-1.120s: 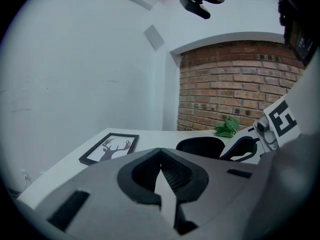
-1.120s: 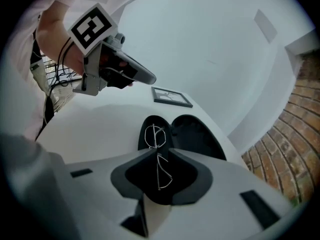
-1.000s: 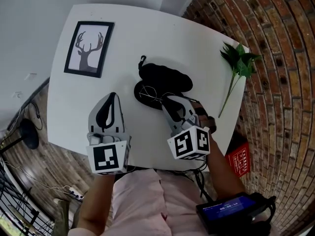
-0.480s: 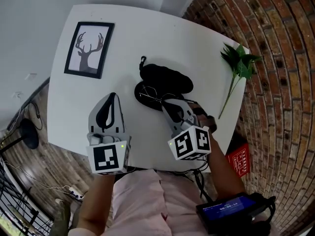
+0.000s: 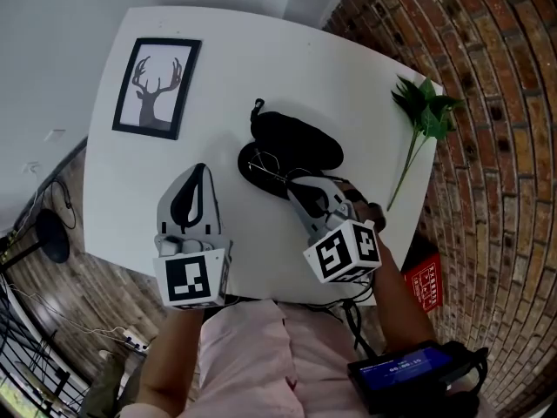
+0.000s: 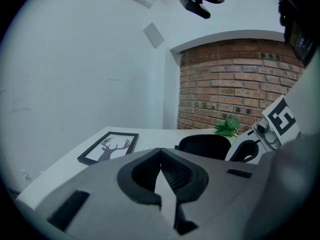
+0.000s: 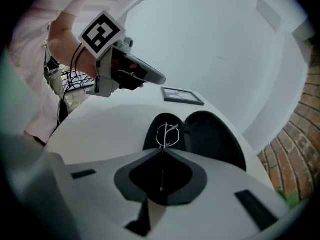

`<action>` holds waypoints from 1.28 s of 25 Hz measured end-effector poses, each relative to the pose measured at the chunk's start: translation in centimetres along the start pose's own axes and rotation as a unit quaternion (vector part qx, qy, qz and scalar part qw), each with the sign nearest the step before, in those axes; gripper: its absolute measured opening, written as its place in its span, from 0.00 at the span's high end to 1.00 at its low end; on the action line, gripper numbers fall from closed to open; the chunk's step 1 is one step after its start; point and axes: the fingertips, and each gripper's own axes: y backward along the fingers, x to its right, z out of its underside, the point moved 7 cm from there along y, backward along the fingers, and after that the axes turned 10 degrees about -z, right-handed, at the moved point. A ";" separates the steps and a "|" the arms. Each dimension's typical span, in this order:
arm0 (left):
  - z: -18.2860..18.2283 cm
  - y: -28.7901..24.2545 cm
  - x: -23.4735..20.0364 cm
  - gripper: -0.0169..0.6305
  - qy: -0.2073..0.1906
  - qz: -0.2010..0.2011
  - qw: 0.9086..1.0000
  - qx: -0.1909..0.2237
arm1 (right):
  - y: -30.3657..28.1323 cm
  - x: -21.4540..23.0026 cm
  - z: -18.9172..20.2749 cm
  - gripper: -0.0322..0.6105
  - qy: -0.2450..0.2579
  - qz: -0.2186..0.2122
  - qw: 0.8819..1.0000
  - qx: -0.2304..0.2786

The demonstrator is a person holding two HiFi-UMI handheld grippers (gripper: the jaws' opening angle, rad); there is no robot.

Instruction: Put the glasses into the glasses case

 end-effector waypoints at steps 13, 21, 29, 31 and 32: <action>-0.2 0.0 0.2 0.97 -0.007 0.007 1.000 0.005 | -0.3 0.1 -0.2 0.91 -0.020 0.002 1.000 -0.016; -0.5 0.0 0.7 0.97 0.006 0.017 1.000 0.005 | 1.0 0.7 -0.6 0.87 -0.027 0.018 0.999 -0.006; -0.5 -0.2 0.9 0.97 -0.008 0.022 1.000 0.019 | 2.2 1.2 -1.0 0.87 -0.031 0.047 0.998 0.002; -0.5 -0.1 0.9 0.97 -0.006 0.023 1.000 0.016 | 2.4 1.3 -1.2 0.87 -0.036 0.056 0.998 0.001; -0.5 0.0 1.0 0.97 -0.005 0.023 1.000 0.015 | 2.5 1.4 -1.2 0.87 -0.036 0.062 0.997 0.002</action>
